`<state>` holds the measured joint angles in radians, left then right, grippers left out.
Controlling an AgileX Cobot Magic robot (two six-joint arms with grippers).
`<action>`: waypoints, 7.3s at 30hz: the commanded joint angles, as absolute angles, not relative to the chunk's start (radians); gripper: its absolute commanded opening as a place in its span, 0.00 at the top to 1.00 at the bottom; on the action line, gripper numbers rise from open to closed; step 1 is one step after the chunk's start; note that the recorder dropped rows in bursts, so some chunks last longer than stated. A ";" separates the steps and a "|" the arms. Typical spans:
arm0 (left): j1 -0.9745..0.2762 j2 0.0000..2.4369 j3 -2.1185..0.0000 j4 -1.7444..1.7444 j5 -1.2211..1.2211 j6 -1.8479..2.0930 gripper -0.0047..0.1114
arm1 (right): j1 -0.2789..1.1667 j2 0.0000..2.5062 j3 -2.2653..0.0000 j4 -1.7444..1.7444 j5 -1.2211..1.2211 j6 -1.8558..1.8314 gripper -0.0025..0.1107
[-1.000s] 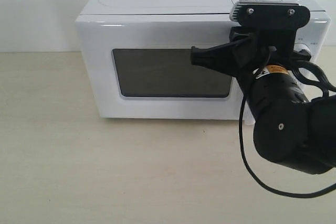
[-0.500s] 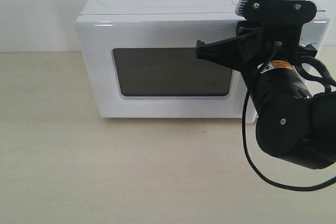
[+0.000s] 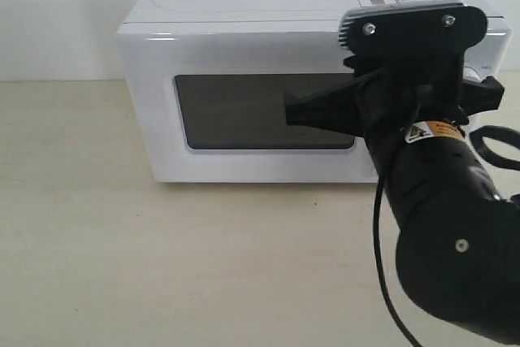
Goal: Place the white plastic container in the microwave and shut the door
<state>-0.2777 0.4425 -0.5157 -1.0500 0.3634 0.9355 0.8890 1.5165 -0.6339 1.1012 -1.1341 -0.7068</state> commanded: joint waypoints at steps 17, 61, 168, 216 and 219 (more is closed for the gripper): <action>-0.283 0.437 -0.513 -1.058 0.366 0.930 0.93 | 0.976 1.186 -0.443 1.139 -1.072 -0.716 0.98; 0.079 0.000 -0.514 -0.126 0.689 0.053 0.93 | 0.976 1.186 -0.443 1.137 -1.072 -0.716 0.98; -0.010 0.000 0.000 -0.131 0.307 0.086 0.93 | 0.669 0.584 -0.421 1.435 -0.615 -0.882 0.98; -0.010 0.000 0.000 -0.131 0.308 0.086 0.93 | 0.181 0.000 0.000 -0.012 0.241 0.099 0.98; -0.010 0.000 0.000 -0.131 0.308 0.086 0.93 | 0.181 0.000 0.000 -0.027 0.306 0.079 0.98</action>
